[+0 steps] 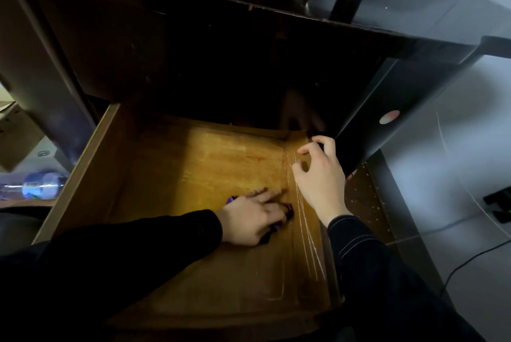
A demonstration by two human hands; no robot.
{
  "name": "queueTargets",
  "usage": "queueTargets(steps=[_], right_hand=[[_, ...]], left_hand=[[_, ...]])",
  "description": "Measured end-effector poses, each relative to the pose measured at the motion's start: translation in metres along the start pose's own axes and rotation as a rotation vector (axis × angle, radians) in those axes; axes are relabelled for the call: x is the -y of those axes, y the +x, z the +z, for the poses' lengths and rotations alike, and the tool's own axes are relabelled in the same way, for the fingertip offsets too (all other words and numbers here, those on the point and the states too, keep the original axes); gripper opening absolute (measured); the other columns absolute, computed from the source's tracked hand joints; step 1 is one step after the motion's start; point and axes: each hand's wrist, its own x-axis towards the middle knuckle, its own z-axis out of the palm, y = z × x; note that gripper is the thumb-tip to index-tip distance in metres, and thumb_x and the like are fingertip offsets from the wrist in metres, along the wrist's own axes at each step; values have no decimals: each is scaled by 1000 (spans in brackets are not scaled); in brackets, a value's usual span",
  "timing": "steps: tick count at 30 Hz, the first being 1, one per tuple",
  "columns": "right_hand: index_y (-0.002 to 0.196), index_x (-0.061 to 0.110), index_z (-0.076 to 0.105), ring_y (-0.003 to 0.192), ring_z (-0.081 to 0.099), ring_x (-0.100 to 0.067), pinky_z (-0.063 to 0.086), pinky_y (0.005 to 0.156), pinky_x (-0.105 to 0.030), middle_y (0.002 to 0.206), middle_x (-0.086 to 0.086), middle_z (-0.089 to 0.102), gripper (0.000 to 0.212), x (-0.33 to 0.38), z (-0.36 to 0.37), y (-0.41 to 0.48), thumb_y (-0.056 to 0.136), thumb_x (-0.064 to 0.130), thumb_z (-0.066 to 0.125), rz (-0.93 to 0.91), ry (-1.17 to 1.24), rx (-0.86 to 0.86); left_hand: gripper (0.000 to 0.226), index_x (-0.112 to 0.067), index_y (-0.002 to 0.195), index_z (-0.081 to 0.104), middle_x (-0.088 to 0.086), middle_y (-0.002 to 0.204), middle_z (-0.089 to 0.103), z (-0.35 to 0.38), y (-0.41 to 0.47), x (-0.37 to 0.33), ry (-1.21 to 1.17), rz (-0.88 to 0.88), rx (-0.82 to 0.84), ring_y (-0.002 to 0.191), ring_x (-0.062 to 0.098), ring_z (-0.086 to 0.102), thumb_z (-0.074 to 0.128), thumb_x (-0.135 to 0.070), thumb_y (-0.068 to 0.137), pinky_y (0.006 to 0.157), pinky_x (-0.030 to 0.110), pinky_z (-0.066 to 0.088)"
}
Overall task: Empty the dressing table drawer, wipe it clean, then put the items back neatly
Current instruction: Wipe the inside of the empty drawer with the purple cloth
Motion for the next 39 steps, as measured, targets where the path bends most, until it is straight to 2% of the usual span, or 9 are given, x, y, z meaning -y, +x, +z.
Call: queueTargets(steps=[3,8,11,15,19,22,27,32,39], right_hand=[[110,20,62,89,62,-19,47,68,-26,141,5,39,20,1,-1,1,91,27,67,-5,-2,6],[110,21,63,89,62,-17,43,66,-23,142,5,40,20,0,1,0,91,27,67,-1,3,1],[109,20,63,90,62,-17,44,67,-25,142,5,40,20,1,0,0,91,27,67,3,-1,-2],[110,19,63,96,62,-19,56,73,-33,142,3,39,20,3,-3,0,92,25,67,-3,0,8],[109,19,64,95,62,-19,51,69,-27,142,3,40,18,2,-3,0,92,25,67,-11,13,5],[107,19,64,94,62,-18,51,69,-27,143,3,40,17,0,-2,1,92,25,67,-2,24,4],[104,20,64,94,61,-17,46,68,-25,143,3,40,15,0,-2,0,91,26,68,-2,33,3],[99,21,64,96,61,-17,52,69,-27,142,4,41,10,0,-2,0,91,25,69,-7,45,-7],[97,22,64,98,62,-19,55,70,-31,143,4,40,8,0,-2,0,91,26,68,-9,50,5]], left_hand=[[54,-23,145,41,-2,156,39,-1,5,-6,-5,-59,-10,154,23,7,55,-27,94,125,49,9],[55,-25,144,42,-2,158,36,15,-15,-14,102,155,70,154,25,5,57,-26,91,125,52,6],[45,-26,139,46,-5,151,45,6,-3,-4,35,6,-32,149,24,17,54,-31,95,121,47,17],[44,-24,132,48,-2,132,54,6,13,0,-3,-67,-167,117,21,43,59,-34,91,99,42,43],[63,-19,140,50,0,124,54,18,11,3,-179,-176,-286,109,17,47,64,-50,88,93,33,47],[66,-19,141,54,0,120,51,20,14,3,-161,-262,-344,107,17,46,56,-61,91,91,35,48],[44,-20,125,65,1,112,53,21,31,-11,-279,-460,-471,103,21,50,63,-45,89,90,36,48],[24,-18,111,73,3,112,62,18,42,-18,-364,-480,-448,106,24,53,62,-23,90,89,34,48],[23,-17,108,74,2,110,53,27,38,-26,-438,-465,-452,102,23,57,71,-26,86,90,35,49]])
